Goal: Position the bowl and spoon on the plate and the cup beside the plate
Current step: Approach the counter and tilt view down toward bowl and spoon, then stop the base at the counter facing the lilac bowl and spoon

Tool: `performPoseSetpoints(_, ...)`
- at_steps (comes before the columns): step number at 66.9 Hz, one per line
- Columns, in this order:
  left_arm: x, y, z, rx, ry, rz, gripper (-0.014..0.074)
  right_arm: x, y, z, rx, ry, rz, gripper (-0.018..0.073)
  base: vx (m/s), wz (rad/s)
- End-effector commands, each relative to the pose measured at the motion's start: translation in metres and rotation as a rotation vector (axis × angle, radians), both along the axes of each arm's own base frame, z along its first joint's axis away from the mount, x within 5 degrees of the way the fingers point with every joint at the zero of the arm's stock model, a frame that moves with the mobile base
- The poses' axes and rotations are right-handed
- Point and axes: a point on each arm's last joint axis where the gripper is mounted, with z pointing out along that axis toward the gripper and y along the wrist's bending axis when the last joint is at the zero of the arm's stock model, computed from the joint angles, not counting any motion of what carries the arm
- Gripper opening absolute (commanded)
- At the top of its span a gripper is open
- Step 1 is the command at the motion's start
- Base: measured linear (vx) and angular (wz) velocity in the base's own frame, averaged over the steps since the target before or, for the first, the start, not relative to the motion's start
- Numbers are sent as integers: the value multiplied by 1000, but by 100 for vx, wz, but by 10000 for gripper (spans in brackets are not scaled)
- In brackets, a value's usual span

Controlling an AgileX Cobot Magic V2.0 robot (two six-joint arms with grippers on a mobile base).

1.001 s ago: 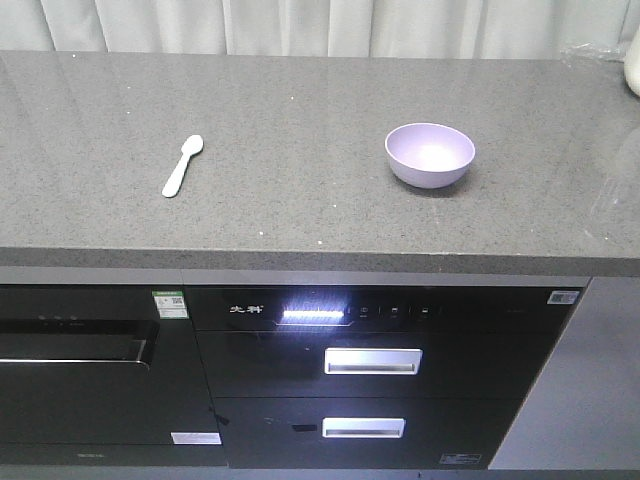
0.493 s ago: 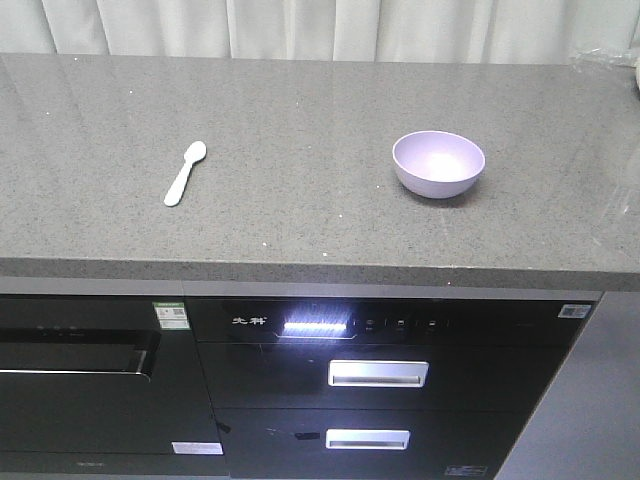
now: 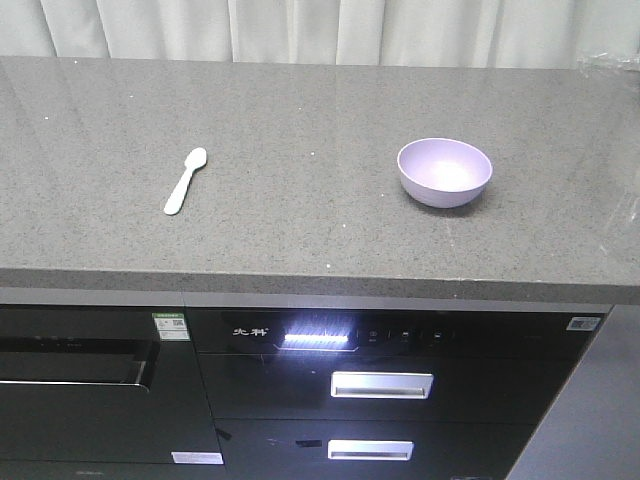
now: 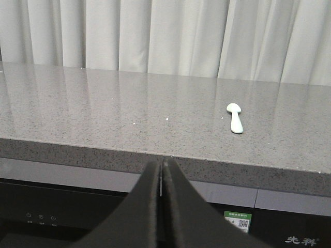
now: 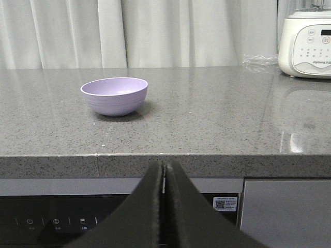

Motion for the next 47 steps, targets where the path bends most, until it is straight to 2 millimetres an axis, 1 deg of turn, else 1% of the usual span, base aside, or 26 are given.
performPoseSetpoints(1, 0, -1, 1, -7, -71, -14, -6, 0, 1, 4, -21, -67, 9, -1, 5, 1)
performPoseSetpoints(47, 0, -1, 1, -7, -71, -14, -6, 0, 1, 4, -21, -67, 9, -1, 6, 0)
